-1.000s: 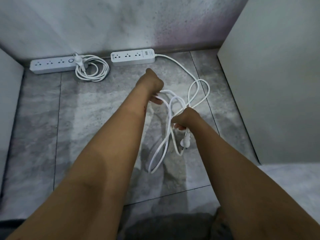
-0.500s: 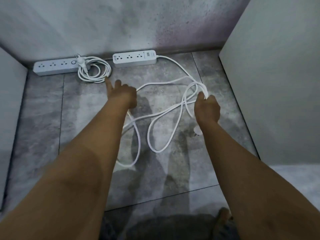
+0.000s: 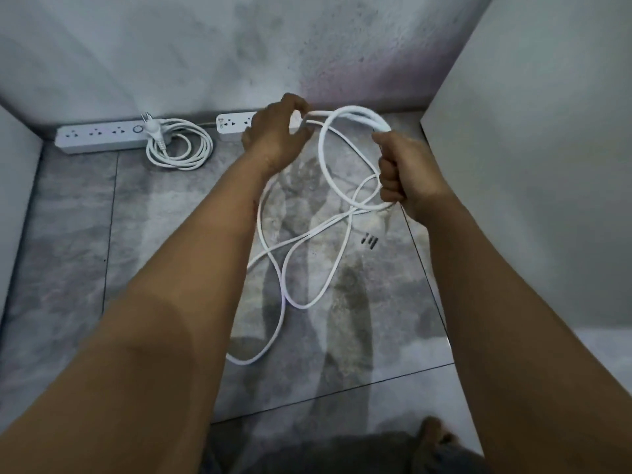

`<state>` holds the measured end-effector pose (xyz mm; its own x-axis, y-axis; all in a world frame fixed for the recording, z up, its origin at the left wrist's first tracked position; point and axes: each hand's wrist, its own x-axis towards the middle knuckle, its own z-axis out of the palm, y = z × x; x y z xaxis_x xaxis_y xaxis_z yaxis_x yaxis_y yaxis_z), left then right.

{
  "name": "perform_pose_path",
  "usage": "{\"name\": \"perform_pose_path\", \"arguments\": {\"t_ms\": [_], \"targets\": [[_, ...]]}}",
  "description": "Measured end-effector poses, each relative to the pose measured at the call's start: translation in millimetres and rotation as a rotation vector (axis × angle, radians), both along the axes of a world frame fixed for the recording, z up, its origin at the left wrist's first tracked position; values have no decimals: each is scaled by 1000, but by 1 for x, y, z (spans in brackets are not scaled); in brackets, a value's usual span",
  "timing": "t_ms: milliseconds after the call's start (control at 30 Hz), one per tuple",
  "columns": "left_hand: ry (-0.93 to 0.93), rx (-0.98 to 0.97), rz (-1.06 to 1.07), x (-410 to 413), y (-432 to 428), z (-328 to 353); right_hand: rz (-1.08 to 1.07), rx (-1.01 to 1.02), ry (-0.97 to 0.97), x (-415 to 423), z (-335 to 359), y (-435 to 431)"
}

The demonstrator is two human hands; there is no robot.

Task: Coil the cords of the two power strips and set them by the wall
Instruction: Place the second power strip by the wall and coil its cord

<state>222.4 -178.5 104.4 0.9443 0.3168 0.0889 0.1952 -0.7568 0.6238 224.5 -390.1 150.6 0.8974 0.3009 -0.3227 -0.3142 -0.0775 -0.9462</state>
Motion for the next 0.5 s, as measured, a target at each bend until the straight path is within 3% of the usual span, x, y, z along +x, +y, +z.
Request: {"name": "perform_pose_path", "arguments": {"t_ms": [133,200,367,500], "targets": [[215,-174,-72,-5,4,6,-218,144,-7,6,10,4],[273,-295,-57,-16,3,6,-379,311,33,10,10,7],[295,-1178,-3,-32,-22,5,-566,649,230,6,0,26],[238,-1351,-42,-35,-26,2,-624,938,348,-5,-5,43]]}}
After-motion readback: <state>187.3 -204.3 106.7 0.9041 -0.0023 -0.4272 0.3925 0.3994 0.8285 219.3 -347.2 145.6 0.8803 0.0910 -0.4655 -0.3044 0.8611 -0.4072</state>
